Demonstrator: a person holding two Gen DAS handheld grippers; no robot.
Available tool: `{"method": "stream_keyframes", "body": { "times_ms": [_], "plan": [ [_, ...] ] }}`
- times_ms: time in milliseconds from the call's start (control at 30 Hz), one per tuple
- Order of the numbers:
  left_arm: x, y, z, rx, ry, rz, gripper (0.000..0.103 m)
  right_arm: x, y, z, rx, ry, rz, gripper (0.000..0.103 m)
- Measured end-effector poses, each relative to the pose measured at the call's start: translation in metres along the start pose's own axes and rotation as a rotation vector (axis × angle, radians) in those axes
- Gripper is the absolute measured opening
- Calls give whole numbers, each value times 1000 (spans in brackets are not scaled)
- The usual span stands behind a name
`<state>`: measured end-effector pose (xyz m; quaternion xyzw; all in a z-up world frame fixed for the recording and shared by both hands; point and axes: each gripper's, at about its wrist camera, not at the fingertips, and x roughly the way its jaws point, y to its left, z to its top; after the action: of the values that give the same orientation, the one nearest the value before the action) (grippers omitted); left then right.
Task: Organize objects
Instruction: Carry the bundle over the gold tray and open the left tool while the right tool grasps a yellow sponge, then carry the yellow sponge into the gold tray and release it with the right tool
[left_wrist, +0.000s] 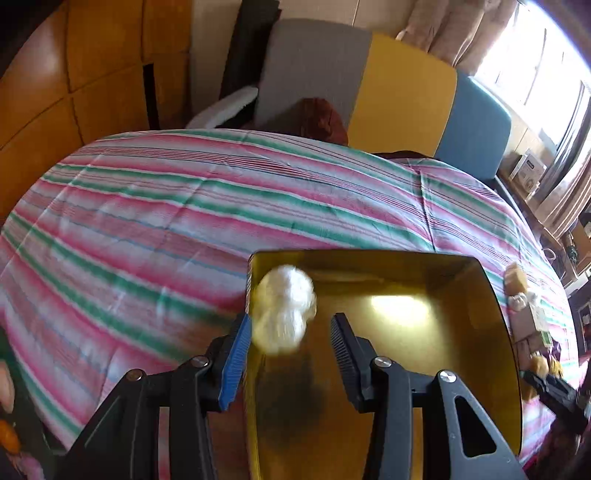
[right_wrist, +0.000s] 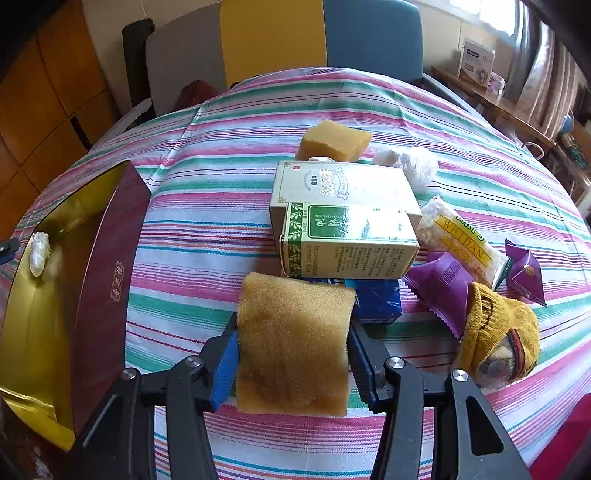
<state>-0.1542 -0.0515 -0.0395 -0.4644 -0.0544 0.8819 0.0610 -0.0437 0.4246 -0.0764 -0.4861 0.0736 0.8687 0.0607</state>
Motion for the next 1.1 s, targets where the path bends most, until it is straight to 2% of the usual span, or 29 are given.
{"method": "stream_keyframes", "body": {
  "times_ms": [200, 367, 433, 633, 867, 1100],
  "plan": [
    [-36, 5, -47, -13, -33, 21, 51, -7, -1, 0, 24, -19, -10, 53],
    [-57, 3, -74, -30, -53, 27, 52, -38, 9, 9, 31, -95, 21, 53],
    [-61, 0, -79, -29, -59, 28, 60, -54, 23, 14, 6, -129, 50, 53],
    [-75, -1, -86, -22, -110, 75, 60, -81, 96, 23, -134, -163, 180, 53],
    [-80, 11, -90, -56, -131, 152, 60, -62, 196, 23, -284, -61, 346, 53],
    [-76, 30, -93, -96, -115, 171, 60, -17, 280, 17, -354, 94, 428, 53]
  ]
}}
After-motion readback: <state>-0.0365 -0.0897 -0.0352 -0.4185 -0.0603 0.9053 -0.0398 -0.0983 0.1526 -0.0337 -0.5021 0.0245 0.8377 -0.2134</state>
